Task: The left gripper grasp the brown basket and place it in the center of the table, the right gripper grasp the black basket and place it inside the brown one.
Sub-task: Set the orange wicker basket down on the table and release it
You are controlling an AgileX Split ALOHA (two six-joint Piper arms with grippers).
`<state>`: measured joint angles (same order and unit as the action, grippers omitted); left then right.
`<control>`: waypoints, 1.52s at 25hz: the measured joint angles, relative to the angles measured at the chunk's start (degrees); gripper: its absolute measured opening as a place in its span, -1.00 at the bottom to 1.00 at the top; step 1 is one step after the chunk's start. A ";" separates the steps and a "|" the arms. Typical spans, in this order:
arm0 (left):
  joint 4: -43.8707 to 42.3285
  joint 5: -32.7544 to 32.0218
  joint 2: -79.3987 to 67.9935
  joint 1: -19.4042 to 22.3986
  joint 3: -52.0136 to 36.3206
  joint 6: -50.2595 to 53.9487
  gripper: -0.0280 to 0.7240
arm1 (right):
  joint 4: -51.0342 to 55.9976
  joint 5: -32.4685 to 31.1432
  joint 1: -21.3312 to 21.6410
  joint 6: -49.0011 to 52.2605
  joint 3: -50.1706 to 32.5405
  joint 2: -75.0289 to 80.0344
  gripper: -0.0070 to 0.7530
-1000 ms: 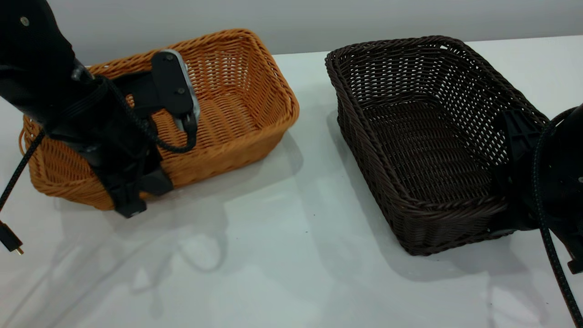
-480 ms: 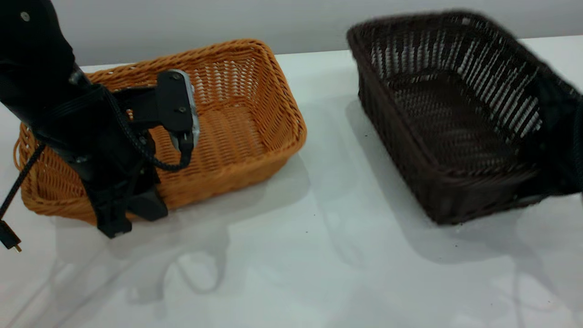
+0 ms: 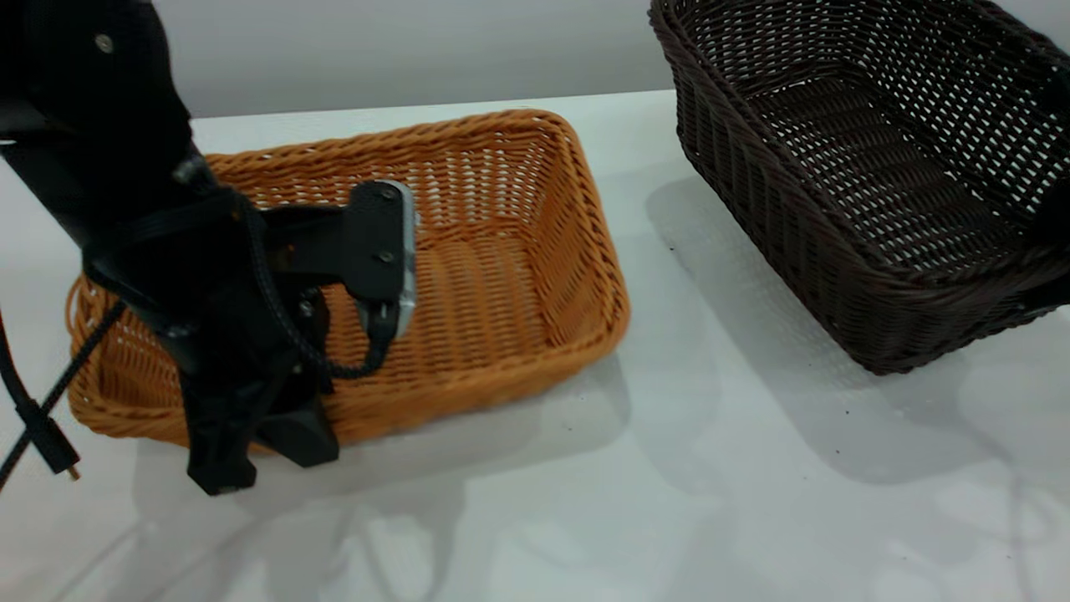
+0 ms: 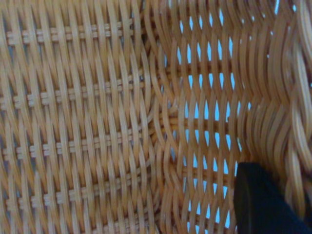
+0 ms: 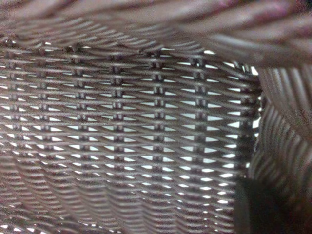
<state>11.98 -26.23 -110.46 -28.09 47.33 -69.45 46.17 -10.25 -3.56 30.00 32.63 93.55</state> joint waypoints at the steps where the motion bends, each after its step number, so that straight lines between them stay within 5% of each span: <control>1: 0.00 -0.05 0.00 -0.93 0.00 -0.06 -0.63 | -1.25 -0.42 0.47 0.00 0.26 -0.33 -0.66; 8: 3.55 1.34 0.00 -5.19 -0.06 -1.72 -0.63 | -9.62 -5.41 1.53 -0.03 5.00 -1.33 -0.66; 23: 19.16 -4.81 -0.16 -5.96 8.04 -8.99 -0.65 | -20.30 -15.85 2.63 0.53 20.40 -1.33 -0.66; 38: 20.58 -2.10 -1.98 -8.77 8.50 -11.62 -0.65 | -21.51 -16.63 2.63 -0.93 22.69 -1.33 -0.66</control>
<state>32.56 -28.34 -112.44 -36.86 55.83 -81.07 24.67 -26.88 -0.93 29.07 55.32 92.21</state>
